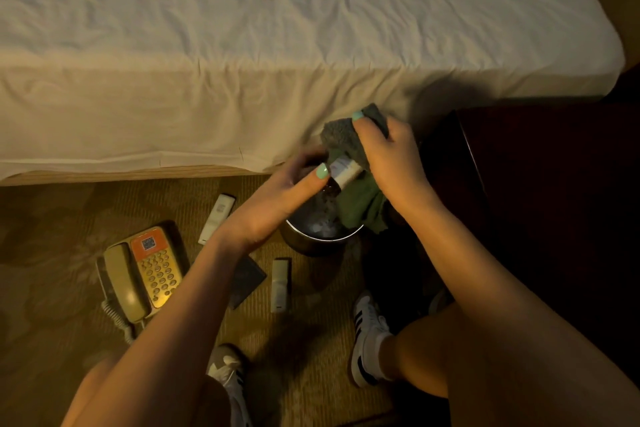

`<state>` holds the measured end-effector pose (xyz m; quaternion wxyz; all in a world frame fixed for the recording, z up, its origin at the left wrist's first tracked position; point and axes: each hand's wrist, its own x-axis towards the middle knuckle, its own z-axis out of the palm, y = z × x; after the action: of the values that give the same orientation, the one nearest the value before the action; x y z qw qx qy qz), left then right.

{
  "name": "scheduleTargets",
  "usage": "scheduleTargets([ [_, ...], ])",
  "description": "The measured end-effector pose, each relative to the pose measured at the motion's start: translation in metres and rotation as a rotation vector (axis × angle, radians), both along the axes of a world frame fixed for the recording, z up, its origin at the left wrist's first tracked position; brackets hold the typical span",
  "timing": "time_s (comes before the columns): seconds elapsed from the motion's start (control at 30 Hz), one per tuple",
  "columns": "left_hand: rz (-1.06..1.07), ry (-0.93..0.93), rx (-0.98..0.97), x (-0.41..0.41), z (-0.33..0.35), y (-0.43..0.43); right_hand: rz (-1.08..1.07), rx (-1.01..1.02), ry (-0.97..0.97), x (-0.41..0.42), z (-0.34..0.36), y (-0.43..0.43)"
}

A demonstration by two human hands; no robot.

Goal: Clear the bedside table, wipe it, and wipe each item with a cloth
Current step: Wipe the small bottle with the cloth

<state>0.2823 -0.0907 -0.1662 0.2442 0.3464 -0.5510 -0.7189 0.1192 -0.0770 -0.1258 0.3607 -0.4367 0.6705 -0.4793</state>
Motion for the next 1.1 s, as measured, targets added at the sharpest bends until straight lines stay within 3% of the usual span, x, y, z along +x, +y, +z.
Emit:
scheduleTargets([
  [0.13,-0.063,0.077,0.079,0.000,0.000,0.003,-0.067,-0.012,-0.360,-0.002,0.002,-0.004],
  [0.2,-0.065,0.111,0.151,-0.001,0.000,0.003,-0.049,0.000,-0.421,-0.004,0.002,-0.003],
  [0.47,-0.160,0.167,0.156,0.002,-0.001,-0.004,-0.014,0.030,-0.311,-0.016,0.006,-0.002],
  [0.67,0.034,0.166,0.096,0.001,-0.005,-0.005,0.106,-0.020,-0.070,-0.017,0.001,0.001],
  [0.83,0.172,0.299,0.225,-0.005,-0.002,-0.004,0.222,-0.038,0.075,-0.011,-0.006,0.002],
  [1.03,0.235,0.311,0.412,-0.008,0.006,-0.002,0.144,-0.052,0.222,-0.009,-0.010,0.001],
  [1.1,0.204,0.294,0.368,-0.003,0.006,-0.004,0.125,-0.058,0.219,-0.008,-0.010,0.002],
])
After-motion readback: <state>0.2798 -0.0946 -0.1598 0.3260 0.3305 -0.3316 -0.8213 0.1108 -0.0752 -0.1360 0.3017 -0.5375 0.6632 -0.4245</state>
